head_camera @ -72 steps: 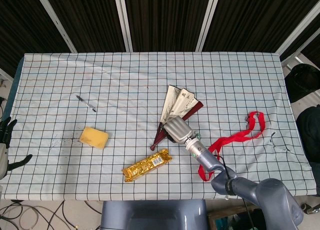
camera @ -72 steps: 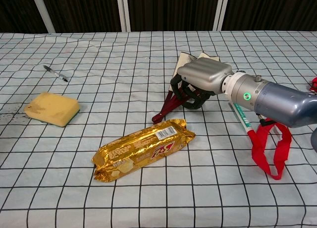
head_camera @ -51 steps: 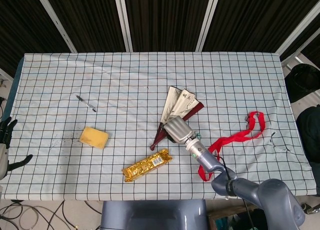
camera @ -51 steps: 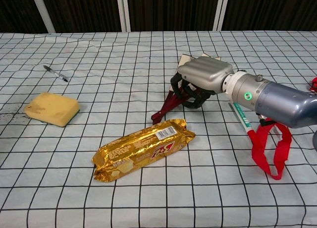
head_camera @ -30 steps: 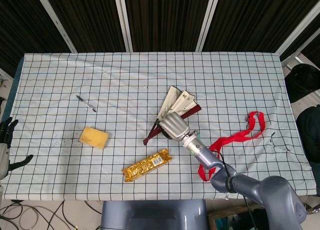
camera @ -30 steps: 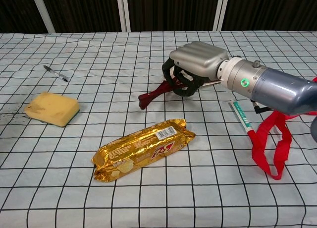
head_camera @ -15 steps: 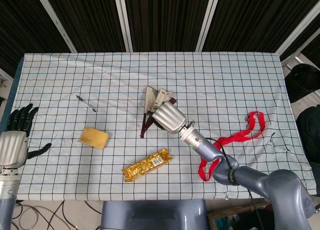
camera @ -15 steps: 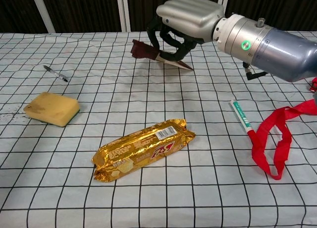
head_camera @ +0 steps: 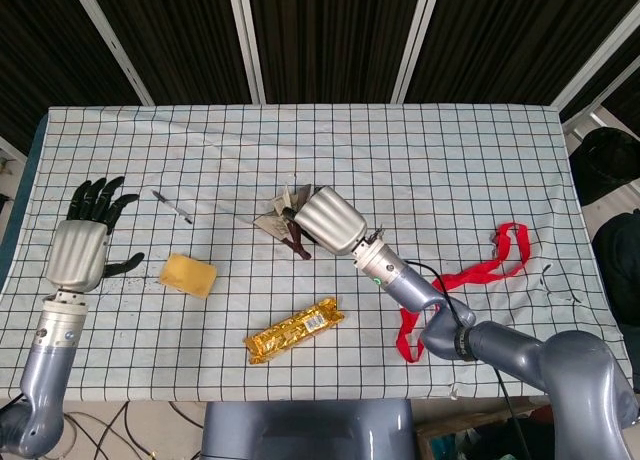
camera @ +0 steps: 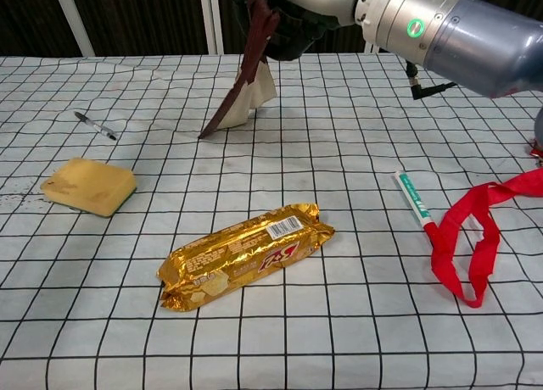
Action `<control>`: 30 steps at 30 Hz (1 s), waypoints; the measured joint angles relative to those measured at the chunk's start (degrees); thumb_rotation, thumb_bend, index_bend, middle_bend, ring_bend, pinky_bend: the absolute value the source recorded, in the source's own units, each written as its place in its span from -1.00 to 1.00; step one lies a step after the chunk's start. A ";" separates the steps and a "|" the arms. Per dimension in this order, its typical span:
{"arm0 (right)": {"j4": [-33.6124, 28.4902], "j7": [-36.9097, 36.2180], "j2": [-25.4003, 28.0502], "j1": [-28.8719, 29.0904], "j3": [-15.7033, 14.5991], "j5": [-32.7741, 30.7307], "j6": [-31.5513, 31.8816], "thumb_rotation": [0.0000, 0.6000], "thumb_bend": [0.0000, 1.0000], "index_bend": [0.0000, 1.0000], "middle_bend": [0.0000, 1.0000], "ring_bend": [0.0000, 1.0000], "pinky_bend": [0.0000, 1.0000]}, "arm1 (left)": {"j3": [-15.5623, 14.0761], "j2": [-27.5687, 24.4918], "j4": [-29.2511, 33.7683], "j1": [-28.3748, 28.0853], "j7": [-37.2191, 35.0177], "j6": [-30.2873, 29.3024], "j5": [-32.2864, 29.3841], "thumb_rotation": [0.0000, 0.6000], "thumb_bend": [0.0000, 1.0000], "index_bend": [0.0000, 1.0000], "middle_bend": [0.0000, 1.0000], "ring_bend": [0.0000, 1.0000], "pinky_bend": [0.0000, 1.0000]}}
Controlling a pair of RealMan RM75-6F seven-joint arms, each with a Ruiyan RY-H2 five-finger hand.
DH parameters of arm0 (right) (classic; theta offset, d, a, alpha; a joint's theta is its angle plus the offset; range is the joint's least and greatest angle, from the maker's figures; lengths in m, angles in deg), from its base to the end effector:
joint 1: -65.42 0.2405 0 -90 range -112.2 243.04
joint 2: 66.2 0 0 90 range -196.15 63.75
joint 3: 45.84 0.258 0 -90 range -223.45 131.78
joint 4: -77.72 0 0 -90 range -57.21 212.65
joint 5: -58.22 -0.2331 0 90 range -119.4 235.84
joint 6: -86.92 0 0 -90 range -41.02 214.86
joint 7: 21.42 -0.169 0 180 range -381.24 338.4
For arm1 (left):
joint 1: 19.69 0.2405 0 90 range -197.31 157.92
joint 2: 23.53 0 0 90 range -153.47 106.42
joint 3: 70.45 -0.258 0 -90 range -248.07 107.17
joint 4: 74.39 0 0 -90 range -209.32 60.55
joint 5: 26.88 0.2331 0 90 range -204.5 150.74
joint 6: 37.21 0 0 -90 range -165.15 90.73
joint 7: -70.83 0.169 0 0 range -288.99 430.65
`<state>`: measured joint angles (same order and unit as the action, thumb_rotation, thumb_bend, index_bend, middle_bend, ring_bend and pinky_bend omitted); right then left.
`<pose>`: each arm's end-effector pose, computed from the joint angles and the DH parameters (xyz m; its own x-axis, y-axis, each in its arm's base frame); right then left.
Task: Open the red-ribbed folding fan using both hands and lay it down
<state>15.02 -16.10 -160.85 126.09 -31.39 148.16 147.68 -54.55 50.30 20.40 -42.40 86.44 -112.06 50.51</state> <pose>-0.0019 -0.4377 -0.0261 0.4536 0.2174 0.8643 -0.5123 -0.7300 0.4525 -0.2087 0.3362 0.0997 0.3823 -0.1229 0.9158 0.8998 -0.1758 -0.3993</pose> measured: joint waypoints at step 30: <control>-11.07 24.17 1.18 6.50 12.57 -28.40 -7.24 1.00 -0.03 0.62 0.62 0.76 0.48 | 0.38 21.28 -18.96 -8.63 -3.23 -1.56 -1.09 1.00 -0.72 -0.33 -0.85 -1.00 -1.00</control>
<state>3.95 8.08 -159.67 132.59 -18.82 119.76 140.44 -54.17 71.58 1.44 -51.03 83.21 -113.63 49.42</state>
